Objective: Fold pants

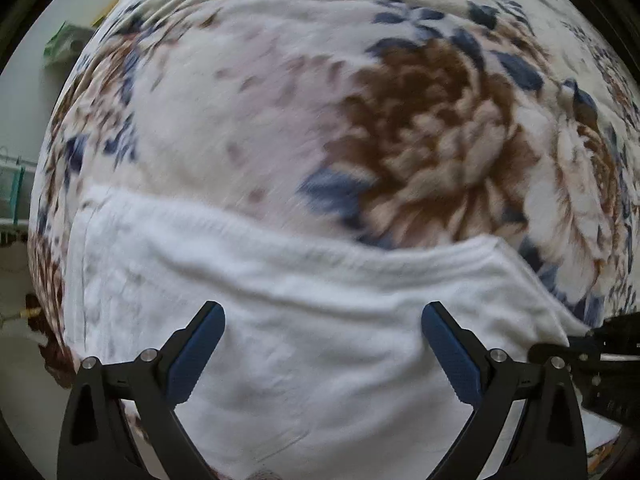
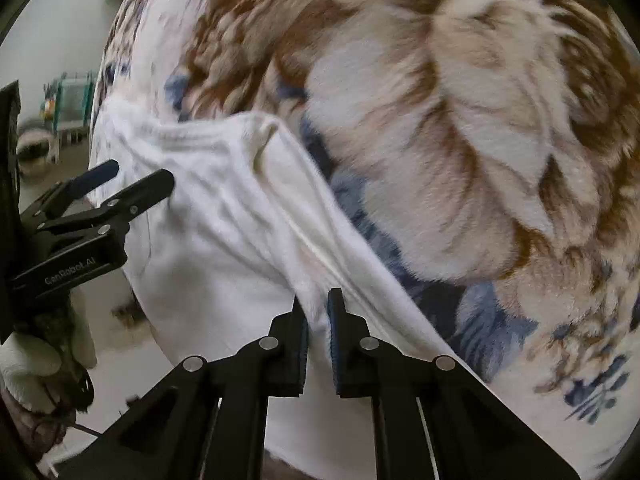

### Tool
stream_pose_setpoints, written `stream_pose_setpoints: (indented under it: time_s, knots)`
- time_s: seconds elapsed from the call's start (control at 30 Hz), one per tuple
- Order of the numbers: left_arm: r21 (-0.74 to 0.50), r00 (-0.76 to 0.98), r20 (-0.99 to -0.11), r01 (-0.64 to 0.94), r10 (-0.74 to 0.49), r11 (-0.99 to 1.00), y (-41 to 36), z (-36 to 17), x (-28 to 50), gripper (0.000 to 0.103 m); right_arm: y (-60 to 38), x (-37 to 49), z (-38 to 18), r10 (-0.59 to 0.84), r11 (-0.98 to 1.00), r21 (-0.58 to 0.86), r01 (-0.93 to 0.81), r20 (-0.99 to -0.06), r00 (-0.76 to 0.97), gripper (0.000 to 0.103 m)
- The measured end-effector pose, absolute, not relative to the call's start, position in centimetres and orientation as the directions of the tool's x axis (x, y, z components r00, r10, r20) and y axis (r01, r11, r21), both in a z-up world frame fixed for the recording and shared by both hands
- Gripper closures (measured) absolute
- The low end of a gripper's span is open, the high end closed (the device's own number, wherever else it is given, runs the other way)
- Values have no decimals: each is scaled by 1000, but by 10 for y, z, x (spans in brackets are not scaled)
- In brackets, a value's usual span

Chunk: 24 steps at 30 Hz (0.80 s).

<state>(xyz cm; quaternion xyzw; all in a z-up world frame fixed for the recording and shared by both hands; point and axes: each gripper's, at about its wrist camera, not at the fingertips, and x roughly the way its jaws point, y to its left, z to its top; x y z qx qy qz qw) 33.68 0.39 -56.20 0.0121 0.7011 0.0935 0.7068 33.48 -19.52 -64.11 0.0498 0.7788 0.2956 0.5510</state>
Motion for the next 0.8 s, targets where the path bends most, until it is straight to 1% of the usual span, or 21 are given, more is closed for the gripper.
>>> stream_pose_setpoints:
  time_s: [0.13,0.23,0.4,0.47,0.53,0.57,0.6,0.63,0.67,0.7,0.77,0.8]
  knots:
    - [159,8,-987,-47,160,986,-18,-576,360,2,-217,339,-627,414,852,479,-211,-864,-287,98]
    - [193,11,-981,-9,193,981,-32,-590,376,1,-235,342,-633,426,867,477,-143,-859,-282,98]
    - [224,1,-974,18,224,974,-41,-608,398,0,-258,349,-650,452,874,484,-47,-844,-290,98]
    - [207,-20,-978,6,207,978,-38,-610,406,0,-270,350,-659,512,852,521,58,-804,-302,96]
    - [211,-20,-977,3,211,977,-32,-605,412,0,-285,349,-659,564,825,545,151,-773,-291,87]
    - [218,-12,-976,2,218,976,-27,-600,411,0,-297,349,-651,549,836,525,161,-791,-271,76]
    - [221,-1,-975,-2,221,975,-27,-594,412,0,-315,350,-638,504,864,481,151,-831,-236,65]
    - [219,9,-976,-8,219,976,-27,-587,411,0,-325,350,-626,459,888,438,141,-865,-204,61]
    - [211,20,-977,-17,211,977,-28,-581,411,0,-343,349,-607,401,914,384,130,-903,-153,59]
    - [193,35,-980,-32,194,981,-27,-573,409,0,-353,347,-595,395,916,379,135,-910,-124,59]
    - [167,55,-984,-53,170,985,-26,-563,409,0,-364,337,-574,450,886,433,167,-889,-85,59]
    - [153,63,-986,-56,156,987,-26,-558,406,0,-360,328,-570,501,859,479,181,-860,-102,59]
